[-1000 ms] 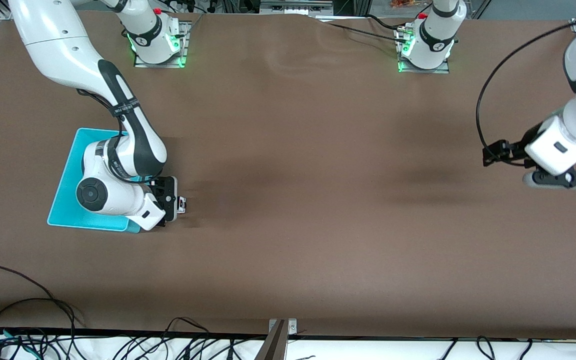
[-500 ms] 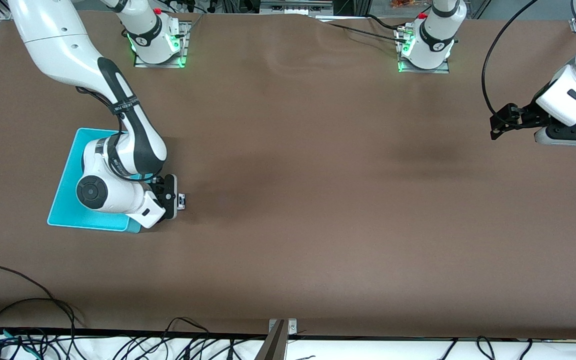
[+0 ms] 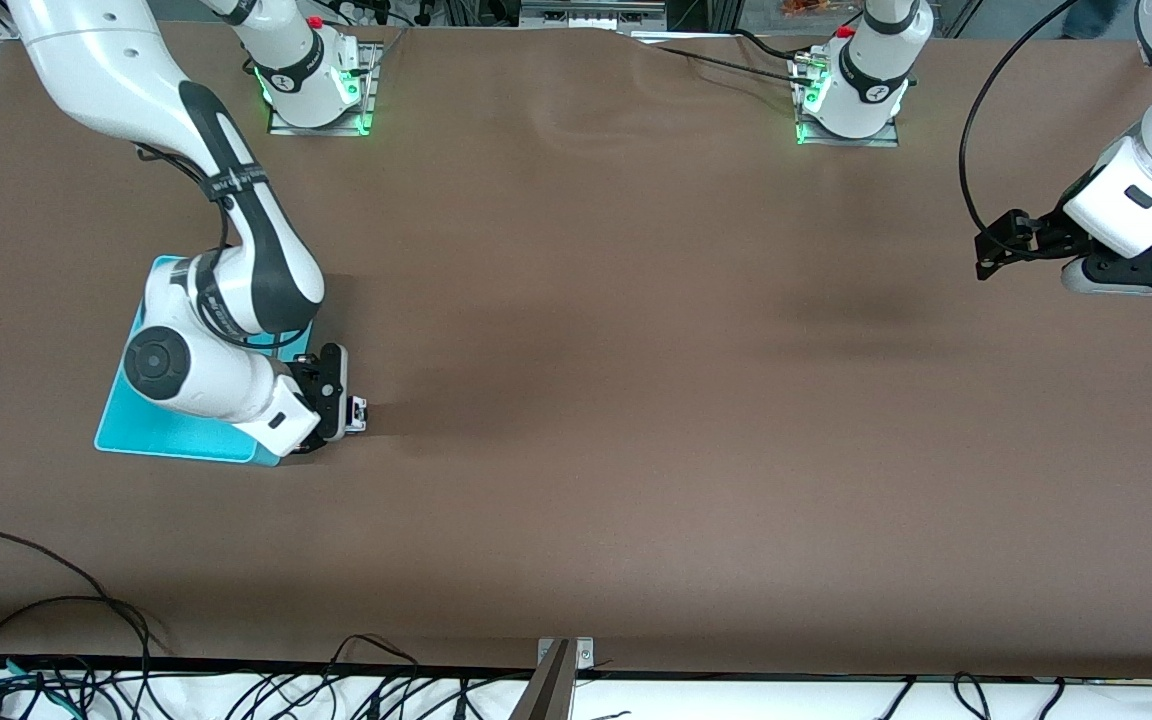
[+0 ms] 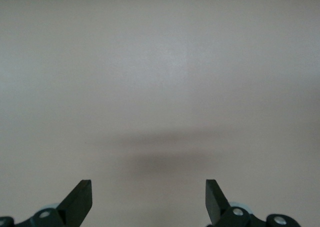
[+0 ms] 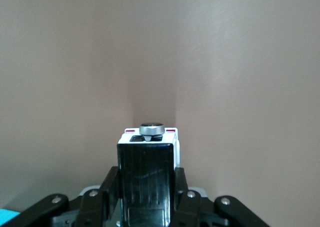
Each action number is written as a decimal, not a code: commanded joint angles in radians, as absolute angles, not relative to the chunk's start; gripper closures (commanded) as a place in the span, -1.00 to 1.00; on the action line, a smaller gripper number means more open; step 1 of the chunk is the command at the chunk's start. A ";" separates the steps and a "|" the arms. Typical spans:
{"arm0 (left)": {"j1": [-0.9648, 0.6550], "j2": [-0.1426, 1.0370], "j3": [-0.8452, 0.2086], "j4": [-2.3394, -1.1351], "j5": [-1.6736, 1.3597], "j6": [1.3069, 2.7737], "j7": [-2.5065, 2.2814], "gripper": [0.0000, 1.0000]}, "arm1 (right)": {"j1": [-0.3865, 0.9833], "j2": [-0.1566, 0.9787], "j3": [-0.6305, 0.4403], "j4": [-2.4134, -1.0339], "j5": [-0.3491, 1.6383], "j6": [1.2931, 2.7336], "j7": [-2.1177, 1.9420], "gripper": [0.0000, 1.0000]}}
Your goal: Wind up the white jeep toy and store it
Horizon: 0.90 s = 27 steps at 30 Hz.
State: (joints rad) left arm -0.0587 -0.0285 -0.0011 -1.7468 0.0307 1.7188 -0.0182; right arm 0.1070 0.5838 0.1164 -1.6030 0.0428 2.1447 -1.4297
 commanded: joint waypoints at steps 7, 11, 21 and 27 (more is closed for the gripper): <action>-0.066 0.032 0.008 -1.643 0.023 1.646 -0.003 -1.00 | 0.037 0.453 0.091 -1.603 0.058 2.034 -1.460 0.57; -0.060 0.037 0.011 -1.640 0.021 1.643 -0.003 -1.00 | 0.037 0.408 0.057 -1.617 0.058 1.945 -1.496 0.57; -0.051 0.048 0.012 -1.601 0.028 1.644 0.002 -1.00 | 0.034 0.290 -0.037 -1.787 0.060 1.956 -1.614 0.57; -0.046 0.051 0.012 -1.594 0.028 1.643 -0.002 -1.00 | 0.035 0.132 -0.078 -2.090 0.061 2.164 -1.631 0.57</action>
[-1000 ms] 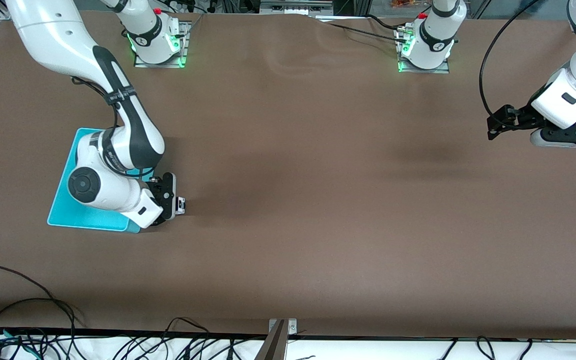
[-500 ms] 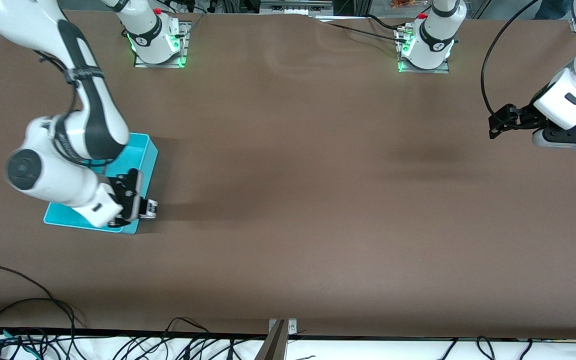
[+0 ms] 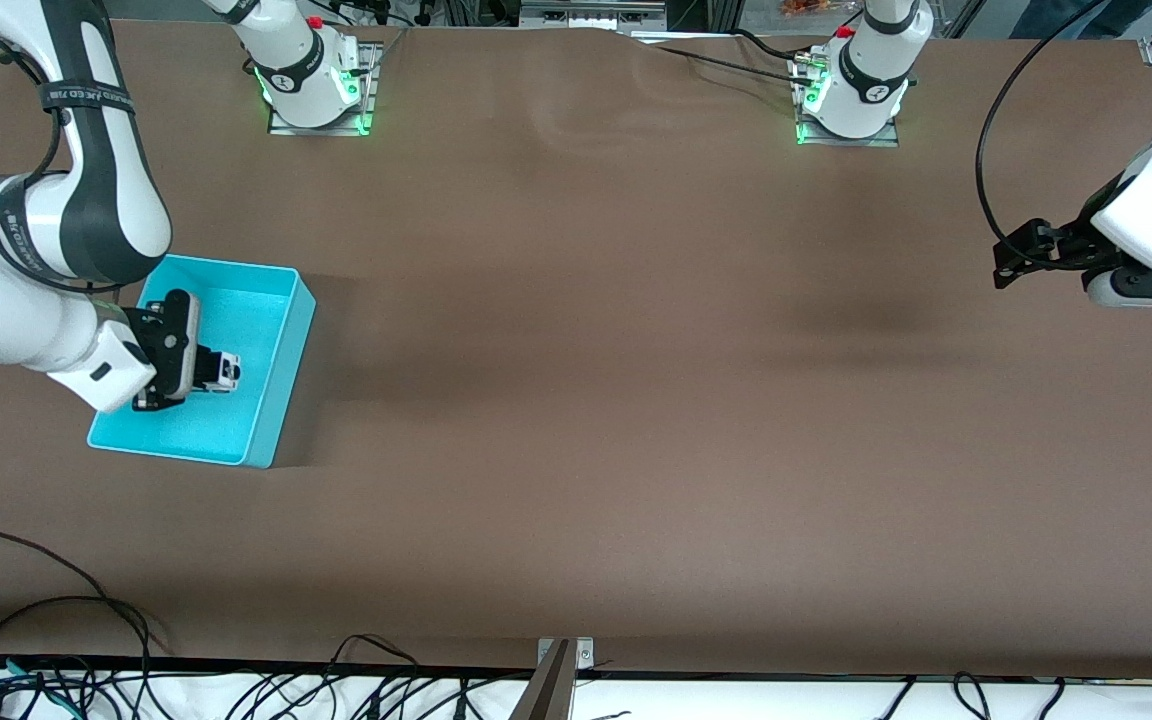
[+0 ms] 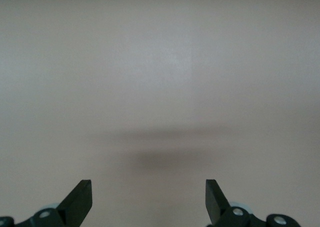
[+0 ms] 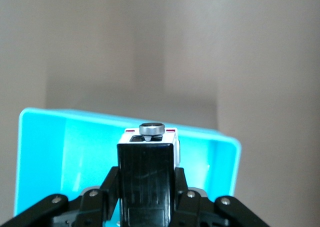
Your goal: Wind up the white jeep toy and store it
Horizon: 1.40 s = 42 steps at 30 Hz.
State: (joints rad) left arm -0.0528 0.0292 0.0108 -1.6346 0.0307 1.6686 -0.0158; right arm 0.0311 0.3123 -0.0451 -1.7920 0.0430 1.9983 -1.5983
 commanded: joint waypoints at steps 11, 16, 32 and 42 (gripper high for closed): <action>-0.044 0.057 0.011 -1.591 0.023 1.643 -0.003 -1.00 | 0.034 0.109 -0.149 -2.276 0.067 2.327 -1.697 0.57; -0.046 0.057 0.011 -1.592 0.018 1.643 -0.002 -1.00 | 0.032 0.133 -0.160 -2.302 0.067 2.368 -1.718 0.56; -0.041 0.058 0.011 -1.592 0.018 1.643 0.008 -1.00 | 0.034 0.245 -0.152 -2.329 0.175 2.502 -1.730 0.53; -0.040 0.058 0.012 -1.591 0.020 1.641 0.008 -1.00 | 0.037 0.213 -0.135 -2.313 0.175 2.468 -1.733 -1.00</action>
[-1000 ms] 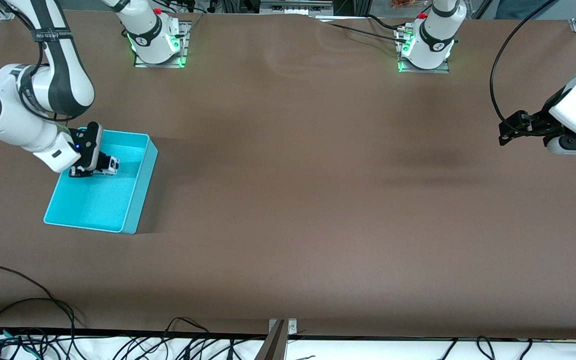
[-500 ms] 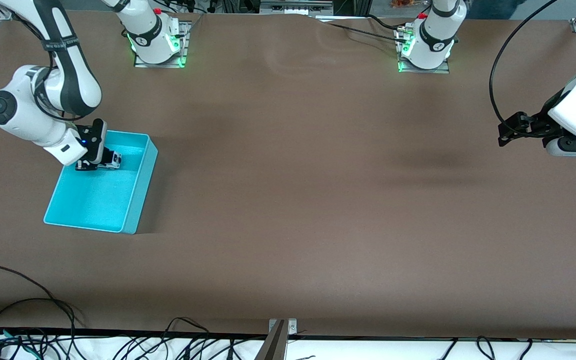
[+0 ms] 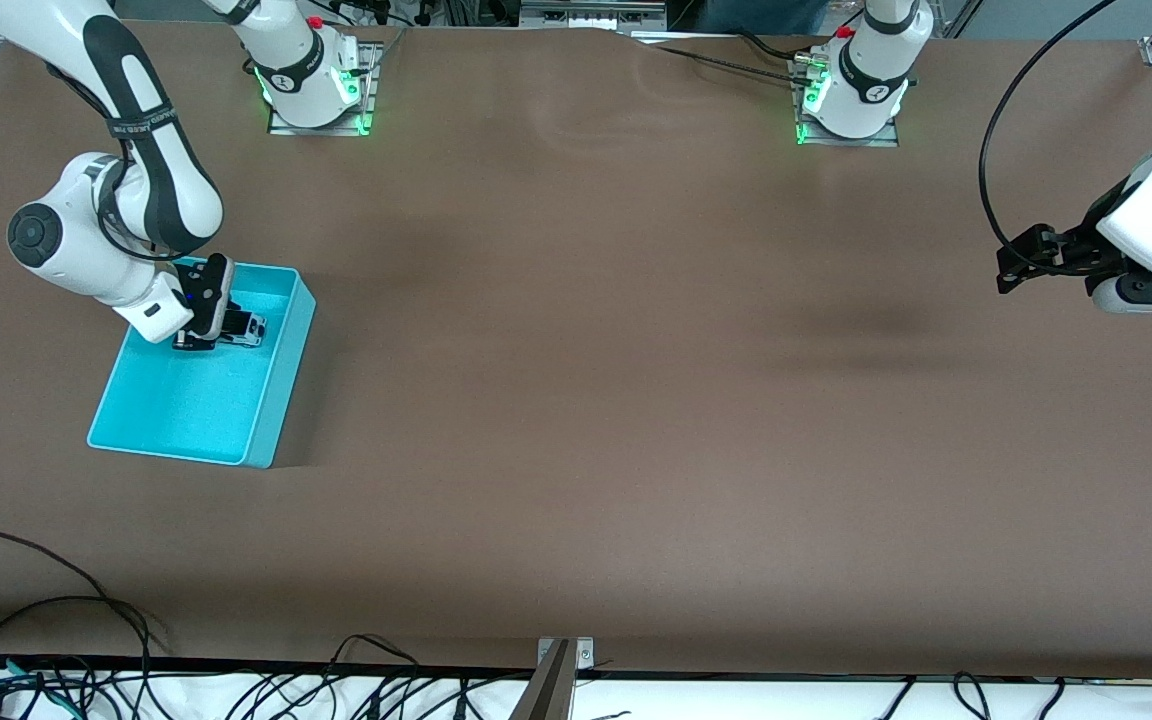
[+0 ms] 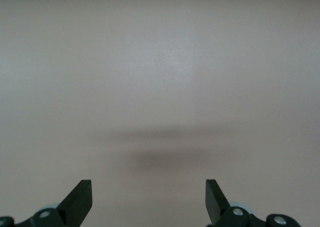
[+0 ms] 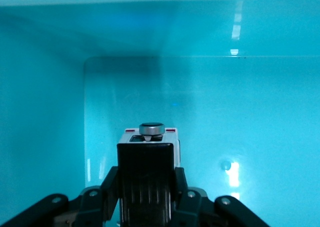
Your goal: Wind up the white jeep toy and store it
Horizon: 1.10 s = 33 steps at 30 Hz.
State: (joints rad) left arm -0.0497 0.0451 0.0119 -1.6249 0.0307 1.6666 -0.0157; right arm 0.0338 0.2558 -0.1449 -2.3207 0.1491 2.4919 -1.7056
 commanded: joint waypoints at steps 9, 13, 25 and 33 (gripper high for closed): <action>-0.037 0.058 0.012 -1.591 0.020 1.640 0.008 -1.00 | 0.040 0.210 -0.132 -2.076 0.176 2.240 -1.706 -1.00; -0.037 0.058 0.012 -1.591 0.020 1.640 0.008 -1.00 | 0.041 0.212 -0.130 -1.973 0.176 2.146 -1.603 -1.00; -0.037 0.058 0.011 -1.591 0.018 1.640 0.008 -1.00 | 0.054 0.216 -0.130 -1.761 0.173 1.988 -1.030 -1.00; -0.037 0.058 0.011 -1.591 0.018 1.640 0.008 -1.00 | 0.066 0.230 -0.130 -1.623 0.163 1.842 -0.631 -1.00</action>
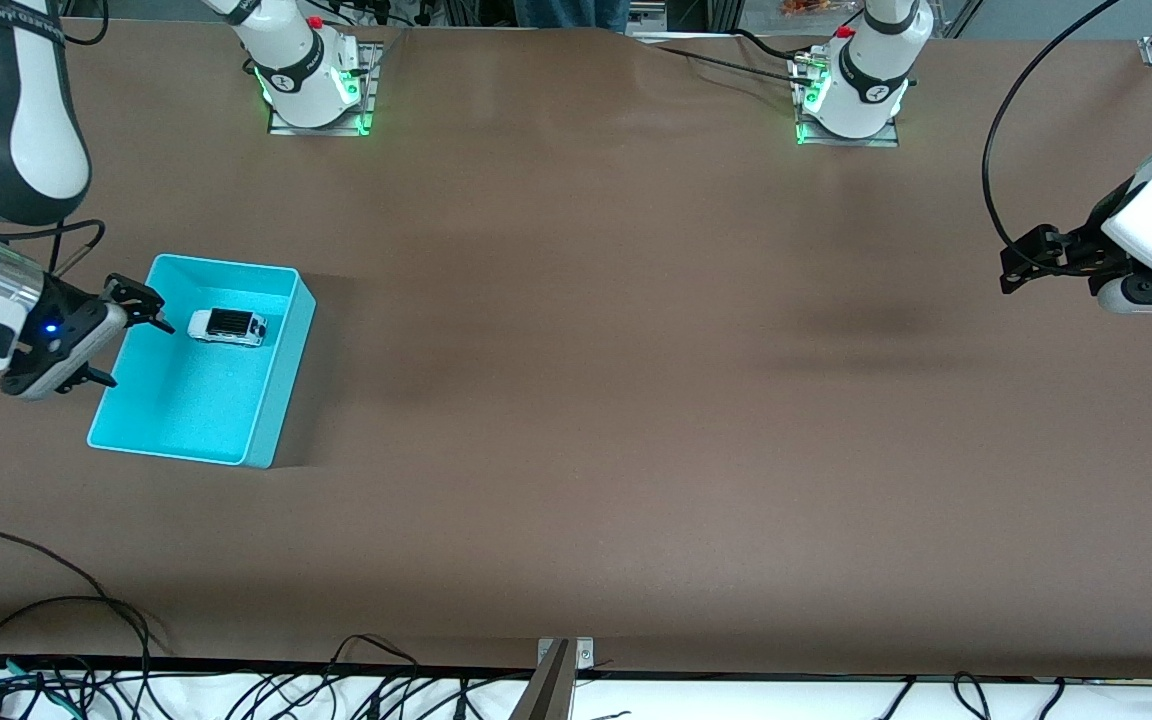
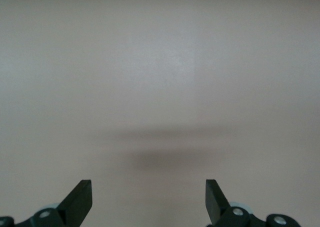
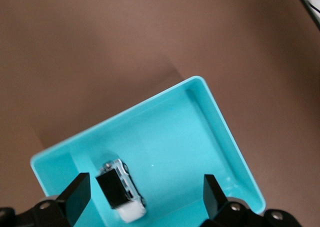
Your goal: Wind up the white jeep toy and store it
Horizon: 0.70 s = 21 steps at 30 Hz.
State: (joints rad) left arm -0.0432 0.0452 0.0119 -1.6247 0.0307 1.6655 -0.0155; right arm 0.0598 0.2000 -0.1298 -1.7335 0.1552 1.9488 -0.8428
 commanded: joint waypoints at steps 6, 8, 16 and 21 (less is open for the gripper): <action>-0.037 0.058 0.011 -1.591 0.018 1.640 0.008 -1.00 | 0.067 0.232 -0.130 -1.557 0.161 1.749 -0.359 -1.00; -0.037 0.058 0.011 -1.591 0.018 1.640 0.008 -1.00 | 0.067 0.232 -0.130 -1.533 0.161 1.706 -0.275 -1.00; -0.037 0.058 0.011 -1.591 0.018 1.640 0.008 -1.00 | 0.084 0.238 -0.129 -1.476 0.118 1.640 -0.016 -1.00; -0.037 0.058 0.011 -1.591 0.018 1.640 0.008 -1.00 | 0.092 0.236 -0.130 -1.473 0.074 1.644 0.008 -1.00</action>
State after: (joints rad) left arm -0.0431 0.0453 0.0119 -1.6247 0.0307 1.6654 -0.0153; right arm 0.0812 0.2151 -0.1292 -1.5153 0.1246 1.6687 -0.0430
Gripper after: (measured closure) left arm 0.000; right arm 0.000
